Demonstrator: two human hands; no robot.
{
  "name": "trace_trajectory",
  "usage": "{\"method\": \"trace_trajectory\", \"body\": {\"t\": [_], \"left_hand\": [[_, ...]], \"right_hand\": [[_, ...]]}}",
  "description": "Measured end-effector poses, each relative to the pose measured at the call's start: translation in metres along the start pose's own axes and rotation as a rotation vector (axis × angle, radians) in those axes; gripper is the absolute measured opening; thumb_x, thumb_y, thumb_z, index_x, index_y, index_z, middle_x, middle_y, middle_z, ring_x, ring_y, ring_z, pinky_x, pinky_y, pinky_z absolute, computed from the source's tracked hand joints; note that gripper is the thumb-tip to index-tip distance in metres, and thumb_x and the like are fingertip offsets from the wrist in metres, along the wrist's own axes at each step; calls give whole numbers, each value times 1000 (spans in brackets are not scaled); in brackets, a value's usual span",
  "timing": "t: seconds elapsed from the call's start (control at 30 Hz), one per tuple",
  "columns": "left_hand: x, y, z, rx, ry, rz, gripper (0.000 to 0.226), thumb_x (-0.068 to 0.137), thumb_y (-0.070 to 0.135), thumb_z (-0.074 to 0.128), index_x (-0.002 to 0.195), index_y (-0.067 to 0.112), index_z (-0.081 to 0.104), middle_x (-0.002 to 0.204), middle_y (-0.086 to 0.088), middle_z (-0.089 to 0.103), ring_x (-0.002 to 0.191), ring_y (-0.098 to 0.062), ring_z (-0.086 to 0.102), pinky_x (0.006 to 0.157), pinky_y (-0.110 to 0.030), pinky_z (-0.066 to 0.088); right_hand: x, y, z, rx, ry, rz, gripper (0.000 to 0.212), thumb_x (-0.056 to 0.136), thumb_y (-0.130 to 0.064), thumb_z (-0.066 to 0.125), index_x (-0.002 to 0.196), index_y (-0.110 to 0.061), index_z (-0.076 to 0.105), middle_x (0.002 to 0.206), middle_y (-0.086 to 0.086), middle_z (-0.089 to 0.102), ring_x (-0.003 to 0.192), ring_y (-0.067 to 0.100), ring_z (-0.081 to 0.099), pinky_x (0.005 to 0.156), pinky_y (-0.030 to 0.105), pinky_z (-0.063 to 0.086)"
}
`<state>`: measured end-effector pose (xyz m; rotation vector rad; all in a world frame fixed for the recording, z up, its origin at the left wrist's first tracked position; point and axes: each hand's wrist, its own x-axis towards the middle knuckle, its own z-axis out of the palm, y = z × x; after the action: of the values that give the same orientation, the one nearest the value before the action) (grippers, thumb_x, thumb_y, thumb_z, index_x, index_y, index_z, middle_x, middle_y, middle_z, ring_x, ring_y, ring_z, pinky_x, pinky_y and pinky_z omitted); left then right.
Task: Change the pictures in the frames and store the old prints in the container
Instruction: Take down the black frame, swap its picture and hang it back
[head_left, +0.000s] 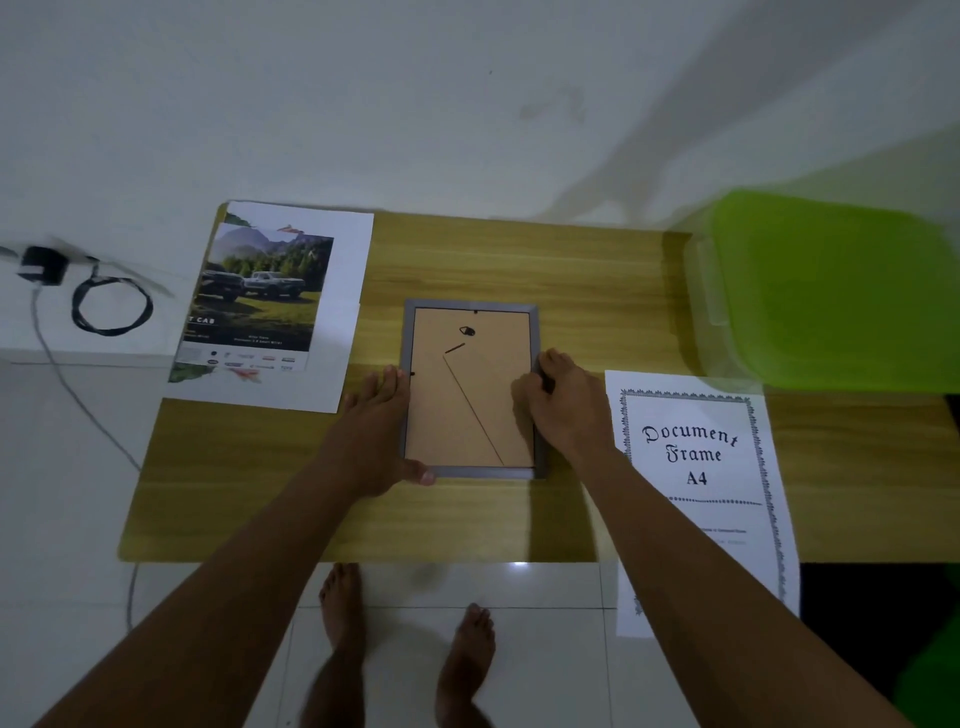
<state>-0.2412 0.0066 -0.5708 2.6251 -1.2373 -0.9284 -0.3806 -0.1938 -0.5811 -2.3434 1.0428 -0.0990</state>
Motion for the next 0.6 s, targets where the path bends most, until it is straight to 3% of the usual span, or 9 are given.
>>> {"method": "trace_trajectory", "body": {"t": [0.07, 0.17, 0.33, 0.43, 0.6], "left_hand": [[1, 1, 1, 14, 12, -4, 136, 62, 65, 75, 152, 13, -13, 161, -6, -13, 147, -29, -14, 118, -47, 1], [5, 5, 3, 42, 39, 0, 134, 62, 68, 72, 153, 14, -11, 161, -6, -11, 147, -31, -12, 118, -49, 4], [10, 4, 9, 54, 51, 2, 135, 62, 71, 70, 152, 15, -13, 161, -6, -14, 146, -31, -17, 119, -50, 2], [11, 2, 10, 43, 41, -3, 135, 63, 70, 70, 152, 16, -16, 160, -4, -17, 146, -29, -19, 119, -49, 0], [14, 1, 11, 22, 42, 0, 136, 63, 69, 71, 151, 17, -19, 160, -2, -18, 146, -27, -20, 117, -49, -2]], "right_hand": [[5, -3, -15, 62, -42, 55, 31, 98, -33, 50, 111, -11, 67, 106, 9, 69, 99, 31, 64, 84, 39, 53], [30, 0, -30, -123, -19, -70, 27, 96, -31, 50, 110, -16, 66, 101, 10, 66, 100, 33, 61, 78, 39, 54], [81, -13, -28, -292, -96, -268, 38, 97, -25, 52, 133, -14, 57, 124, 13, 56, 117, 33, 48, 92, 43, 47], [102, -25, -18, -275, -157, -376, 34, 97, -35, 54, 125, -18, 64, 116, 8, 58, 111, 30, 51, 90, 42, 46], [117, -31, -7, -322, -119, -377, 34, 94, -47, 57, 118, -25, 67, 113, 1, 61, 112, 25, 51, 94, 42, 35]]}}
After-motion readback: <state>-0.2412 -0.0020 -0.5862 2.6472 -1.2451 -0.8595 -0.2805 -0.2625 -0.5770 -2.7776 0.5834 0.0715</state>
